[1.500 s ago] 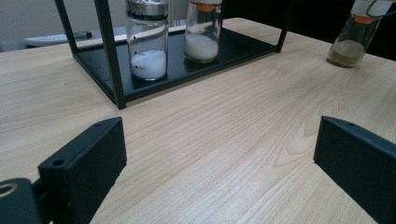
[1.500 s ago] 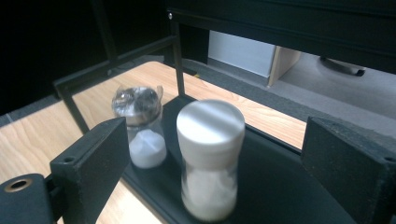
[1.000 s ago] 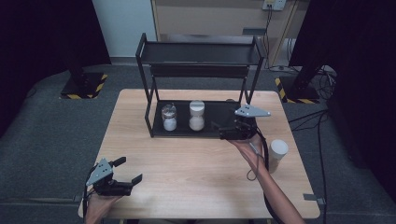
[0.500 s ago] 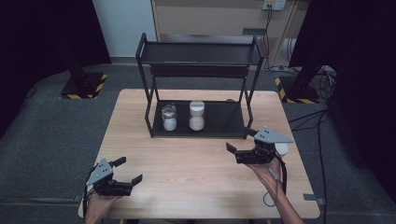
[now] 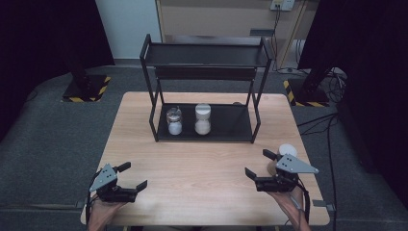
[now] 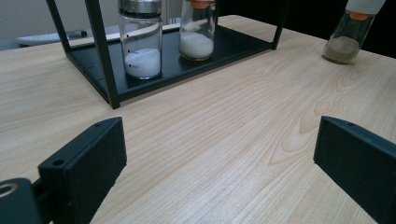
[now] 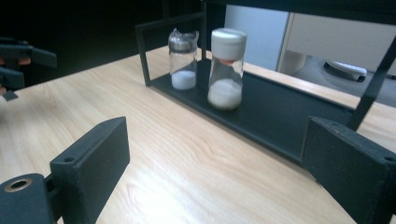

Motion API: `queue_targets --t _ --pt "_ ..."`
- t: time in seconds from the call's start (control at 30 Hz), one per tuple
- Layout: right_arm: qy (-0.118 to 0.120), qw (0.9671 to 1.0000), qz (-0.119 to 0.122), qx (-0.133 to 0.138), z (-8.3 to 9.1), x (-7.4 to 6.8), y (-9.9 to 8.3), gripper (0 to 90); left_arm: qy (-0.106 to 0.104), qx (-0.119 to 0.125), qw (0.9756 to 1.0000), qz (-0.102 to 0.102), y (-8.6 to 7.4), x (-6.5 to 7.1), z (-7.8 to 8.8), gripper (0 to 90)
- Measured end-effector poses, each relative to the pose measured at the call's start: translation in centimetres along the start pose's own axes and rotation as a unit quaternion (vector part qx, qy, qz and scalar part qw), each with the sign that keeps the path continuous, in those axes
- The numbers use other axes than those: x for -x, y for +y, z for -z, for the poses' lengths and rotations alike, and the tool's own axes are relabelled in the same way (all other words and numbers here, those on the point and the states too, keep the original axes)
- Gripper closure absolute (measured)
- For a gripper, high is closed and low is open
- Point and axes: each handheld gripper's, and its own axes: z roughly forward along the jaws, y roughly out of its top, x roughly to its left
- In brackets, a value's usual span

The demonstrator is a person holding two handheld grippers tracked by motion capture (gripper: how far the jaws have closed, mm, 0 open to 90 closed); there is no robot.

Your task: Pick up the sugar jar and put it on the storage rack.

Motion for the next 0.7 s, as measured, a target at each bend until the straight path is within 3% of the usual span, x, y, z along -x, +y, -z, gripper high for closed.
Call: queue_targets --t 0.5,0.7 --pt "-0.004 0.9997 -0.024 -0.006 0.6 0.0 -3.0 8.2 -0.002 0.0 1.0 -0.001 0.0 -0.1 0.0 1.4" --pt "-0.005 0.9999 -0.015 -0.005 0.3 0.0 -3.3 8.4 -0.005 0.003 1.0 0.0 -0.1 -0.1 0.0 1.5"
